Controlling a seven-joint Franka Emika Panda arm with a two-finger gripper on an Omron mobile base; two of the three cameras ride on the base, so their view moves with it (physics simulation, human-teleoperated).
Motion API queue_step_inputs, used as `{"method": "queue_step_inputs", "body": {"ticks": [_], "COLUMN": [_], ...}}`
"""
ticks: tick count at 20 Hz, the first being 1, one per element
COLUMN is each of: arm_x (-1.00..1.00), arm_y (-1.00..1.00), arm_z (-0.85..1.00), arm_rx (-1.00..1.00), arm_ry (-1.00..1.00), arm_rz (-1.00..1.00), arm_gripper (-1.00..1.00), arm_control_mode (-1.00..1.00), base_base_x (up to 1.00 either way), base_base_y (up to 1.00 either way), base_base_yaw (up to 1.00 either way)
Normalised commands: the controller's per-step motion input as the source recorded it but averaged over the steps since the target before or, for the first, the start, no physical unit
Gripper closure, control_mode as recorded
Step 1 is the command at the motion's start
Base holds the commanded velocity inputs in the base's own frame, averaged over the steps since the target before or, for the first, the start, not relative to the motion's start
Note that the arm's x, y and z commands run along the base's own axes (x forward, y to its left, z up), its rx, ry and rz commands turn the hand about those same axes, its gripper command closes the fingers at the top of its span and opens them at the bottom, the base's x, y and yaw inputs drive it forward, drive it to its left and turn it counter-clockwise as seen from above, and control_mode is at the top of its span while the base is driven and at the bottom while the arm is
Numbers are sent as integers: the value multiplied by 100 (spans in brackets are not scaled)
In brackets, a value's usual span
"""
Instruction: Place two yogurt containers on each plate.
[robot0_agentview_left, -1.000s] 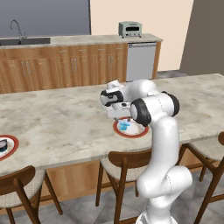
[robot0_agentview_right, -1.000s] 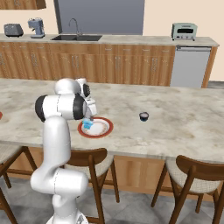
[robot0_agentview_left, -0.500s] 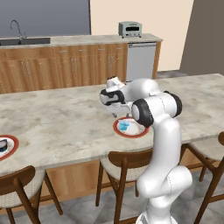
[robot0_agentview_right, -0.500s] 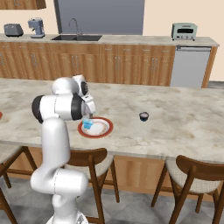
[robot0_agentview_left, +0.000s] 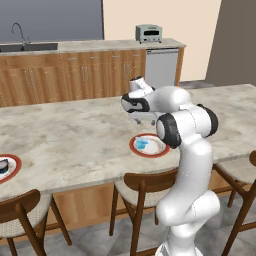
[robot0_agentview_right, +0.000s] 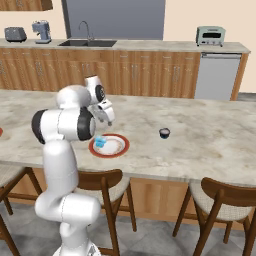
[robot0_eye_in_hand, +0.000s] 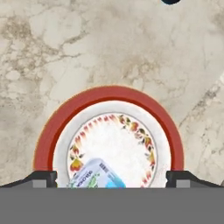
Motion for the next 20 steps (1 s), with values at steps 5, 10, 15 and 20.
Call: {"method": "queue_step_inputs", "body": {"ticks": [5, 10, 15, 20], "arm_x": [0, 0, 0, 0], "arm_y": [-72, -86, -85, -83], "arm_z": [31, 8, 20, 4], "arm_rx": [0, 7, 5, 3], "arm_ry": [-20, -9, -1, 1], "arm_rz": [0, 0, 0, 0], "arm_gripper": [-100, -100, -100, -100], "arm_control_mode": [-100, -100, -100, -100], "base_base_x": [0, 0, 0, 0], "base_base_y": [0, 0, 0, 0], "base_base_yaw": [0, 0, 0, 0]}}
